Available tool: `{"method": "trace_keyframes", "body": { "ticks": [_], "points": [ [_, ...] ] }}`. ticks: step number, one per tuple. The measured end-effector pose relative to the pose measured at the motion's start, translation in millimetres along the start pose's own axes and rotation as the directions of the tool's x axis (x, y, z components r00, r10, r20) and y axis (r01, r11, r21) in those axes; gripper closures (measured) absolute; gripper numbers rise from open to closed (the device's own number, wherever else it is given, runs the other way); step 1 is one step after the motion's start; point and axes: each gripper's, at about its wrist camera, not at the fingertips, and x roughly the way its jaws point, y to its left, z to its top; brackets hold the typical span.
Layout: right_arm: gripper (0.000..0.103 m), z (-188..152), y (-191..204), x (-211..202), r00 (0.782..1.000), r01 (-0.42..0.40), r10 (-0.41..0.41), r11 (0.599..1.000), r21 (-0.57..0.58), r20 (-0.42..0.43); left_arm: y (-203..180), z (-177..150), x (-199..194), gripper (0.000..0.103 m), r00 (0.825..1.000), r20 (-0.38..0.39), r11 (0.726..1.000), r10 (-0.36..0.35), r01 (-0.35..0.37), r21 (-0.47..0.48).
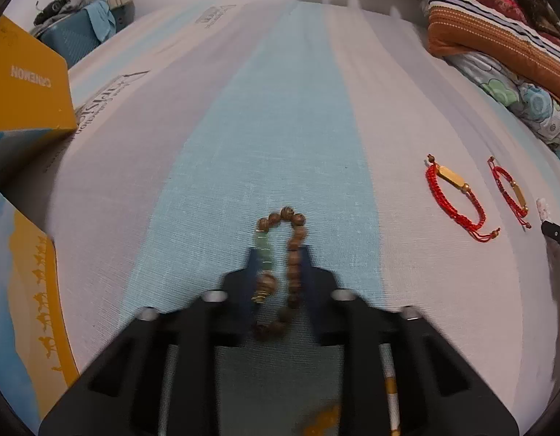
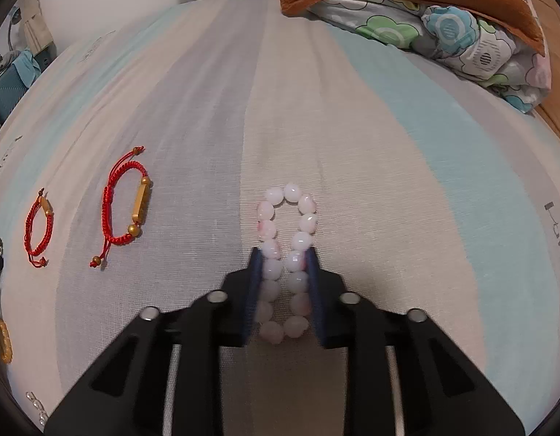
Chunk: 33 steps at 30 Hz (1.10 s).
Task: Organize jewelry
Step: 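Grasp the pink-white bead bracelet with the right tool while the left tool grasps the brown wooden bracelet, then lift and carry both bracelets over the white box with both tools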
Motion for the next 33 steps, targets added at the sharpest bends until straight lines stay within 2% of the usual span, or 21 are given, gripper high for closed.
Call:
{"method": "trace_keyframes", "body": {
  "ticks": [2, 33],
  "points": [
    [0.084, 0.9, -1.8, -1.2, 1.0, -0.009, 0.009, 1.0, 0.007, -0.004, 0.1, 0.5, -2.4, 0.093, 1.0, 0.001, 1.0, -0.005, 0.005, -0.008],
    [0.084, 2.9, -7.7, -75.5, 0.995, -0.067, 0.065, 0.997, 0.025, 0.07, 1.0, 1.9, -75.5, 0.093, 1.0, 0.017, 1.0, -0.016, 0.016, -0.001]
  ]
}}
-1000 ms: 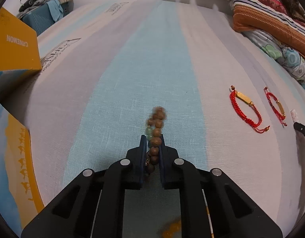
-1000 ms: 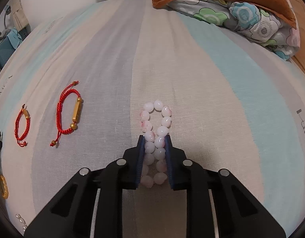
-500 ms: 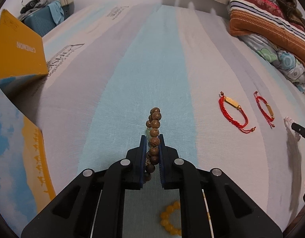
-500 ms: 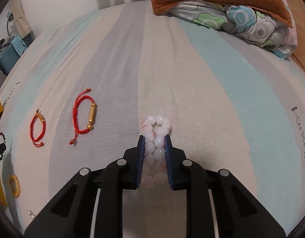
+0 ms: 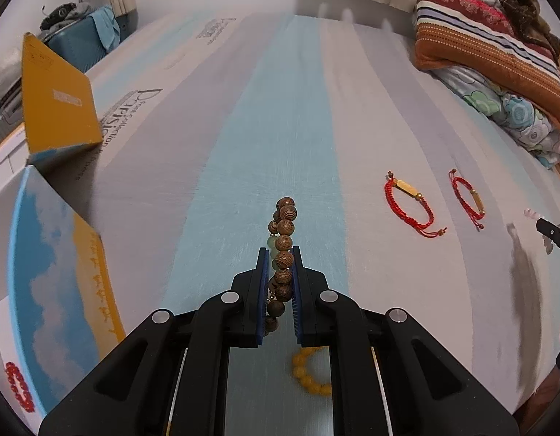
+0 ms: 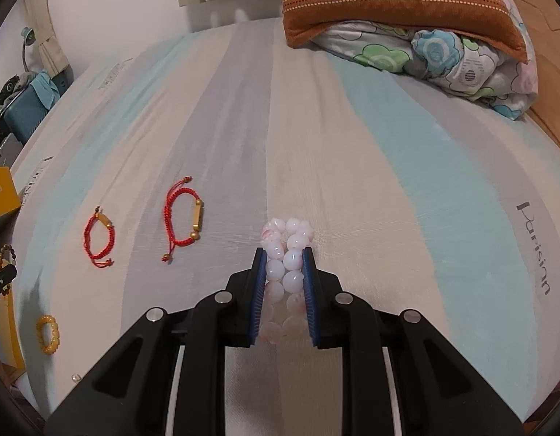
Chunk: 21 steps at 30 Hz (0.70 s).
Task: Organize jewelry
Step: 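Lift and carry both bracelets over the white box with both tools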
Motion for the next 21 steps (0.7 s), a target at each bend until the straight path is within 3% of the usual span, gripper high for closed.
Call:
{"method": "trace_keyframes", "body": {
  "ticks": [21],
  "points": [
    [0.084, -8.4, 8.5, -61.0, 0.999, -0.014, 0.015, 1.0, -0.014, 0.052, 9.0, -6.5, -60.1, 0.093, 0.999, 0.033, 1.0, -0.011, 0.011, 0.003]
  ]
}}
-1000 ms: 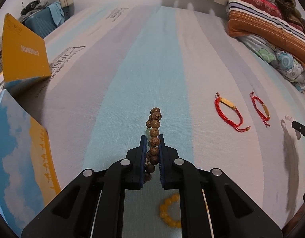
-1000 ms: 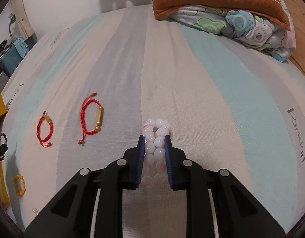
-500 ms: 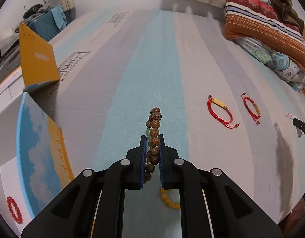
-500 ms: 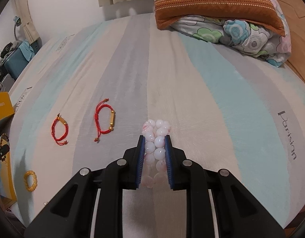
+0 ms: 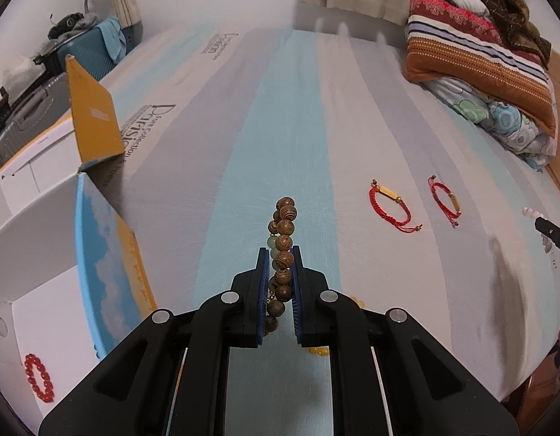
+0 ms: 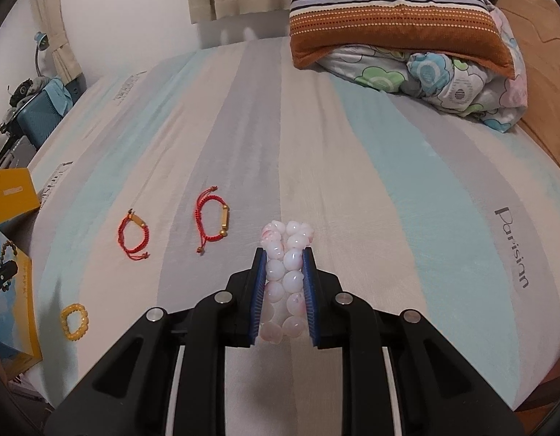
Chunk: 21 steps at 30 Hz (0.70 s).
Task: Organize jewelry
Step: 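Lift and carry both bracelets over the white box with both tools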
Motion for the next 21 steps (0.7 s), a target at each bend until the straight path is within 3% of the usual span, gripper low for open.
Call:
{"method": "trace_keyframes", "body": {
  "ticks": [21],
  "points": [
    [0.084, -19.2, 25.2, -61.2, 0.999, -0.026, 0.027, 0.999, -0.033, 0.035, 22.7, -17.8, -61.7, 0.093, 0.999, 0.029, 1.0, 0.013, -0.013, -0.004]
  ]
}}
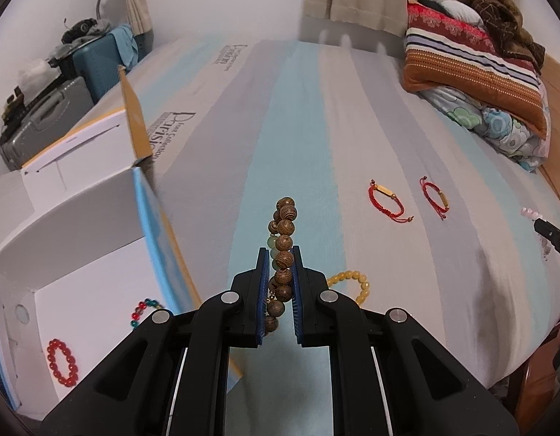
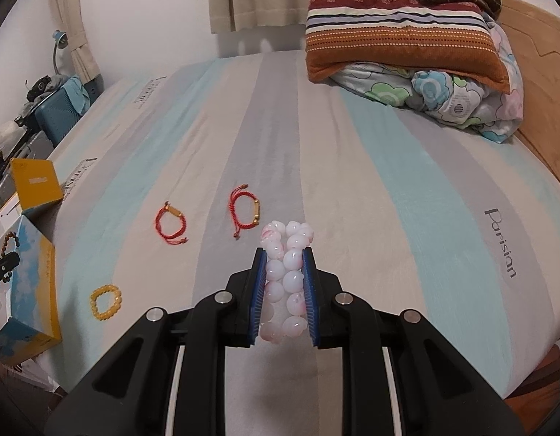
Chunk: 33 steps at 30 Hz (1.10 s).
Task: Organize jewelry
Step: 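Lift and carry both bracelets over the white box with both tools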
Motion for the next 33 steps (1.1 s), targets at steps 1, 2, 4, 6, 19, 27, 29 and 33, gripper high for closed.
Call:
{"method": "trace_keyframes", "body": {
  "ticks": [1, 2, 4, 6, 19, 27, 29, 33],
  "points": [
    [0.084, -1.3, 1.8, -2.4, 1.0, -0.002, 0.002, 1.0, -0.002, 0.002, 3.0, -1.5, -3.0, 0.093, 1.0, 0.001, 1.0, 0.001, -0.001, -0.003],
    [0.084, -2.9, 4.5, -5.9, 1.0, -0.005, 0.005, 1.0, -0.003, 0.004, 5.8, -2.6, -5.4, 0.093, 1.0, 0.002, 1.0, 0.002, -0.002, -0.007],
    [0.084, -5.1, 9.4, -10.9, 1.0, -0.011, 0.011, 1.0, -0.006, 0.007, 12.8, -5.7, -11.4, 0.093, 1.0, 0.003, 1.0, 0.007, -0.007, -0.016],
    [0.084, -6.2, 14.6, -15.7, 1.0, -0.017, 0.017, 1.0, -0.012, 0.012, 20.6, -9.7, -18.3, 0.093, 1.0, 0.005, 1.0, 0.012, -0.012, -0.024],
    [0.084, -12.3, 72.5, -36.6, 0.996, -0.075, 0.077, 0.995, -0.06, 0.032, 85.8, -27.1, -52.8, 0.093, 0.998, 0.013, 0.995, 0.064, -0.062, -0.078],
    [0.084, -9.5, 120.7, -43.1, 0.991, -0.125, 0.13, 0.986, -0.106, 0.039, 128.7, -43.5, -58.5, 0.093, 0.995, -0.004, 0.988, 0.095, -0.095, -0.123],
    [0.084, -9.3, 135.4, -45.3, 0.988, -0.141, 0.147, 0.983, -0.121, 0.041, 138.2, -48.4, -59.7, 0.093, 0.995, -0.008, 0.986, 0.104, -0.104, -0.134],
    [0.084, -8.8, 167.0, -50.5, 0.982, -0.174, 0.182, 0.972, -0.157, 0.041, 159.4, -58.8, -61.5, 0.093, 0.993, -0.02, 0.979, 0.12, -0.122, -0.161]
  ]
}}
